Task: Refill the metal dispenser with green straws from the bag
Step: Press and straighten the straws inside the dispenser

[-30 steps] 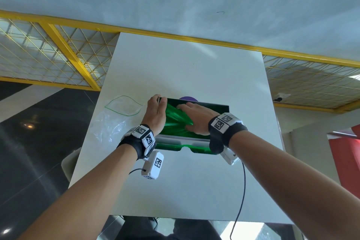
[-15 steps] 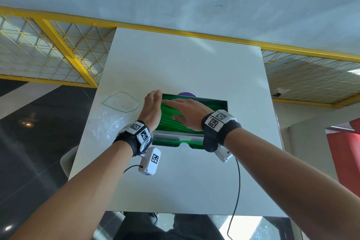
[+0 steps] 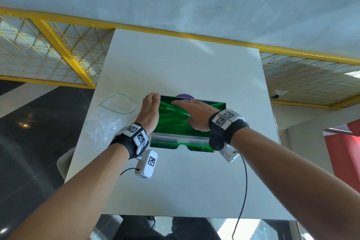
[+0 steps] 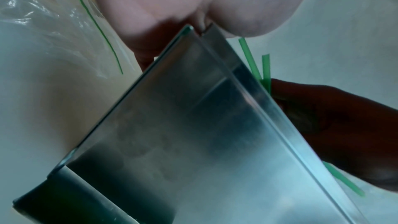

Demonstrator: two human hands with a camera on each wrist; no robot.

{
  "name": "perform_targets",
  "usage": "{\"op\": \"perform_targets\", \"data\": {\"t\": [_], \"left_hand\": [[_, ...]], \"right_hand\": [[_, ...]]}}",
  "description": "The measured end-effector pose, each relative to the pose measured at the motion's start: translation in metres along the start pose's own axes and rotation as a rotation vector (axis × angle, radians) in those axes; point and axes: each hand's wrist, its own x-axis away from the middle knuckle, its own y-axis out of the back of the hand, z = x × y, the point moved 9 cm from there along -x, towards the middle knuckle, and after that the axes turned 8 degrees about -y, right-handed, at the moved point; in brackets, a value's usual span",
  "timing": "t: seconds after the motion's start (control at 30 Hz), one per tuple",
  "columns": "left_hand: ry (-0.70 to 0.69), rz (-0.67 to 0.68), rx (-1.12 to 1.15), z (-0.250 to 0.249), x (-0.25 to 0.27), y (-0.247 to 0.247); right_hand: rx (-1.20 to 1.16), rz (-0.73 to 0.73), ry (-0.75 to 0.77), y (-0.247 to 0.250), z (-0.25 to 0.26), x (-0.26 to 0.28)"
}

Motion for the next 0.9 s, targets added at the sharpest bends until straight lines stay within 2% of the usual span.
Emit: {"op": "perform_targets", "data": {"t": [0.1,0.33,0.47,0.67,0.9], "left_hand": [[0.004,0.003,0.012,0.002,0.0,-0.001],[0.003,0.01,0.0,0.0,0.002,-0.001],[0.0,0.01,-0.014,-0.001,0.003,-0.001],[-0.006,0.016,-0.027,-0.001,0.002,-0.001],[0.005,0.026,-0.001,0.002,0.001,-0.002]], "right_hand": [[-0.024,0.036,-0.029,0.002,-0.008,0.004],[0.086,0.178,-0.219,-0.026,-0.044,0.003],[0.151,0.179,-0.22,-0.032,-0.04,0.002],[0.089,0.194,-0.248,-0.021,-0.041,0.004],[0.155,0.204,-0.238,-0.022,-0.036,0.004]]}}
